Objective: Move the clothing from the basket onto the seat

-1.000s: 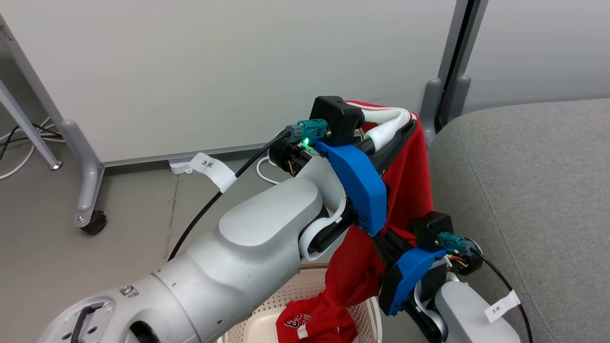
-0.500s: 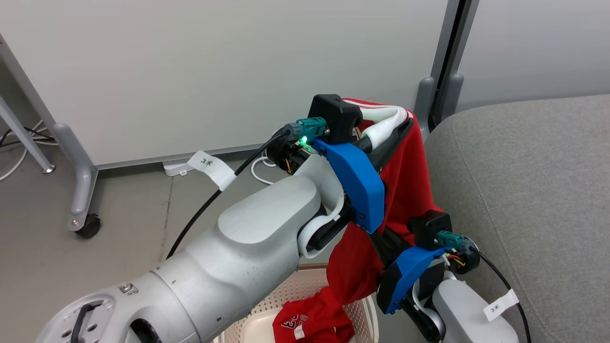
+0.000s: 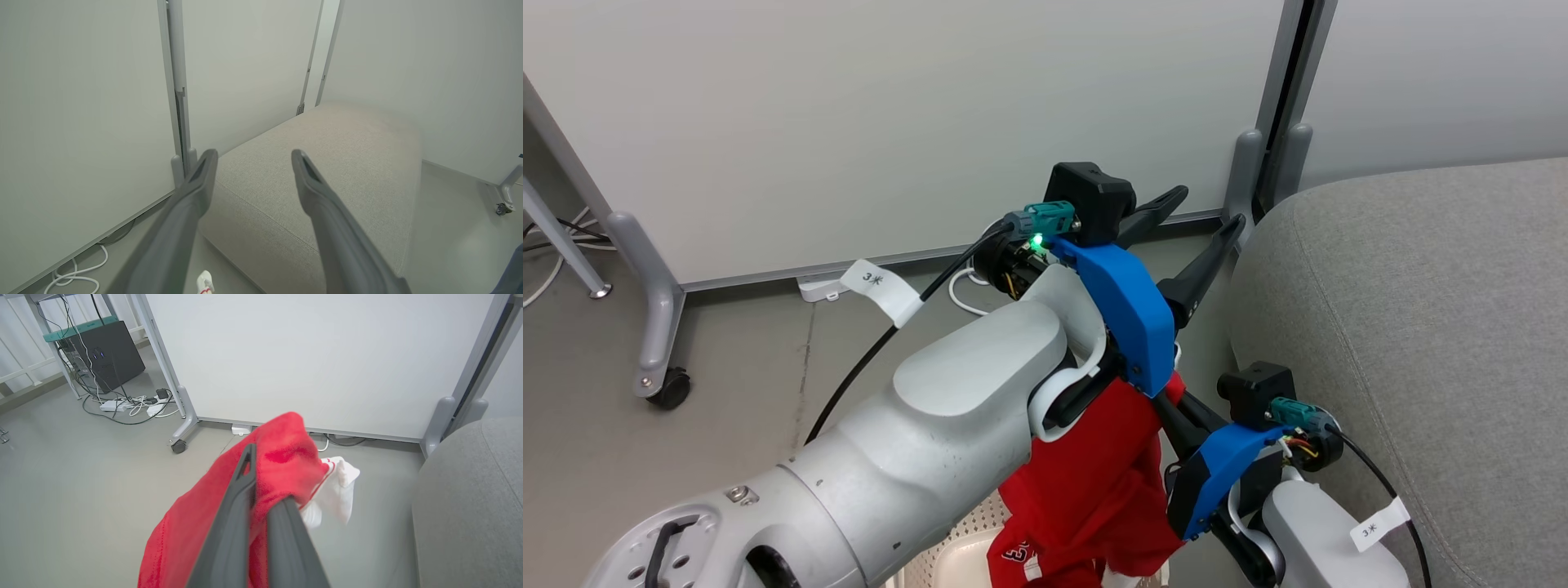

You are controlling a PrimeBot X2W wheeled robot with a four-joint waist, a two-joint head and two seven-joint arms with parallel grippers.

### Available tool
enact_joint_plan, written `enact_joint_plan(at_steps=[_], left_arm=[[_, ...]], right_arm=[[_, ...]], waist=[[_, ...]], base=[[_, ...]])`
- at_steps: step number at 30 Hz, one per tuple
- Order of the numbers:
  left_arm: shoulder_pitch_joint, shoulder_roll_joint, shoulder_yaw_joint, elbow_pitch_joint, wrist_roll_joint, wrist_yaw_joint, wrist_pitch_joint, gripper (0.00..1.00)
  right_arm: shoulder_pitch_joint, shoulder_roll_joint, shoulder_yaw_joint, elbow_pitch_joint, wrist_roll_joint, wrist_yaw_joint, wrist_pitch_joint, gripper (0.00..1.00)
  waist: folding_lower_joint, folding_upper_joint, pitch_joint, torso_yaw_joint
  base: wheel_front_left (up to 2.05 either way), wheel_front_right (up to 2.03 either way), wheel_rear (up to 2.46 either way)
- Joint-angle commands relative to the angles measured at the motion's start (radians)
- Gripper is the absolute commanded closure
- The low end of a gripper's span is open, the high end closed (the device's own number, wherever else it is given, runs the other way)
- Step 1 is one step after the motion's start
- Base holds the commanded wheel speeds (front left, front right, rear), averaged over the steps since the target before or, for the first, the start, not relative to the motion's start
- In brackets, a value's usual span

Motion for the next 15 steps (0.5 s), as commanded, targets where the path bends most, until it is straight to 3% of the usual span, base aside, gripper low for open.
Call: enact_joint_plan(at_steps=[1,6,12,15], left_arm=[[0.002,0.001,-0.003,0.010,0.010,-0.003,-0.017,0.00],[0.034,0.004,0.002,0.039,0.025,-0.014,-0.075,0.00],[0.105,0.068,0.043,0.016,0.079,-0.034,-0.120,0.00],[0.173,0.115,0.150,-0.061,0.149,-0.040,-0.122,0.00]], right_arm=[[-0.022,-0.003,-0.001,-0.003,0.006,0.000,-0.005,1.00],[-0.022,-0.003,-0.015,-0.012,0.000,0.000,-0.011,1.00],[-0.002,-0.003,-0.047,-0.046,-0.015,0.000,-0.009,1.00],[0.014,-0.003,-0.065,-0.076,-0.032,0.000,-0.001,1.00]], waist=[[-0.0001,0.0000,0.002,-0.001],[-0.0001,0.0000,0.008,-0.001],[-0.0001,0.0000,0.020,-0.001],[-0.0001,0.0000,0.030,-0.004]], base=[[0.00,0.00,0.00],[0.00,0.00,0.00],[0.00,0.00,0.00],[0.00,0.00,0.00]])
